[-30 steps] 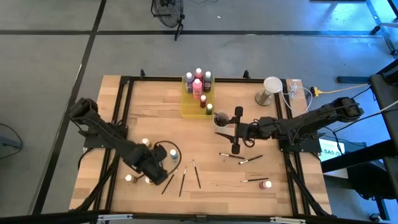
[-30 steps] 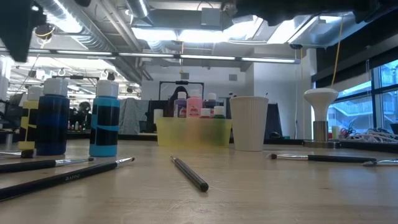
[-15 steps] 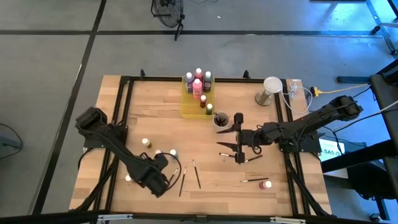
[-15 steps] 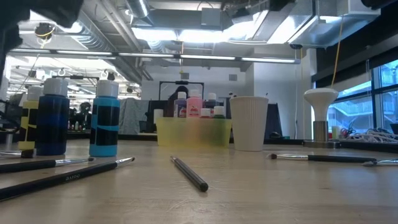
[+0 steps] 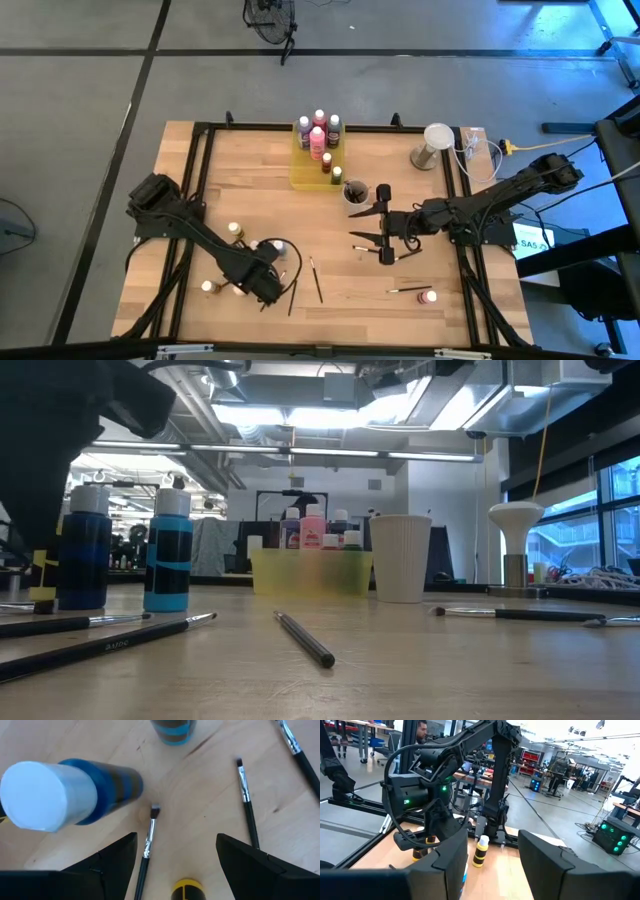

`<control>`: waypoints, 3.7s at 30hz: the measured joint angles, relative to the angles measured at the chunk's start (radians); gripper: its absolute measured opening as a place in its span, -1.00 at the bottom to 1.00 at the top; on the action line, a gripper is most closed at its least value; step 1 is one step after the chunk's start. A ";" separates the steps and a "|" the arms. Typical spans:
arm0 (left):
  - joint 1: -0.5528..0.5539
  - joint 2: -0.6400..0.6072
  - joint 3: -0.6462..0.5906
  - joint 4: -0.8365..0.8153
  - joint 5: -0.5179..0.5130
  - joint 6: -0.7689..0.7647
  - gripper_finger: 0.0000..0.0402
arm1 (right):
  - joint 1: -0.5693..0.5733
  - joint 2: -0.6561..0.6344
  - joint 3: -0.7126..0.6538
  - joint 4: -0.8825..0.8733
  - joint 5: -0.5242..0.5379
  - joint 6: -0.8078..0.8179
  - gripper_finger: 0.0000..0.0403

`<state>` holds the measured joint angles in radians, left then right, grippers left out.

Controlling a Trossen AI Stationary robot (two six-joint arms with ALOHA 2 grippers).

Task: Pick & Place Paint Supplies
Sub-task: Adjust the small blue paint bottle, then put the black paintbrush into the white cup

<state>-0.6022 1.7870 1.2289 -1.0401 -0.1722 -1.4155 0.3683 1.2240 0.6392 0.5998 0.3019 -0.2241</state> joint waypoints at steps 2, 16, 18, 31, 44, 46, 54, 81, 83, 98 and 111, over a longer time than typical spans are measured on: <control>0.005 0.000 0.000 0.000 0.000 -0.001 0.33 | 0.000 0.000 0.000 -0.001 0.000 0.000 -0.11; 0.017 0.000 -0.001 -0.011 -0.062 -0.021 0.33 | 0.000 0.000 0.000 0.012 0.000 0.000 -0.11; 0.016 0.000 -0.001 -0.010 -0.067 -0.021 0.33 | 0.000 0.000 0.000 0.012 0.000 0.000 -0.11; 0.016 0.000 -0.001 -0.024 -0.100 -0.024 0.33 | 0.000 0.000 0.000 0.009 0.000 0.000 -0.11; 0.007 0.000 -0.002 -0.029 -0.042 -0.080 0.33 | 0.000 0.000 0.000 0.009 0.000 0.000 -0.11; 0.003 0.000 -0.002 -0.028 -0.039 -0.081 0.33 | 0.000 0.000 0.000 0.009 0.000 0.000 -0.11; 0.002 0.002 -0.061 0.094 -0.012 -0.083 0.33 | 0.000 0.000 0.000 0.009 0.000 0.000 -0.12; 0.018 0.088 -0.110 0.179 0.030 -0.048 0.33 | 0.000 0.000 0.000 0.010 -0.001 0.007 -0.12; 0.018 0.087 -0.111 0.182 0.032 -0.047 0.33 | 0.000 0.000 0.000 0.010 -0.001 0.007 -0.12; 0.023 0.088 -0.113 0.199 0.051 -0.056 0.24 | 0.000 0.000 0.000 0.010 -0.001 0.007 -0.11; 0.023 0.090 -0.113 0.213 0.055 -0.068 -0.03 | 0.000 0.000 0.000 0.010 -0.001 0.007 -0.11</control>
<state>-0.5793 1.8767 1.1164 -0.8268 -0.1173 -1.4832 0.3681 1.2240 0.6395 0.6094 0.3012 -0.2173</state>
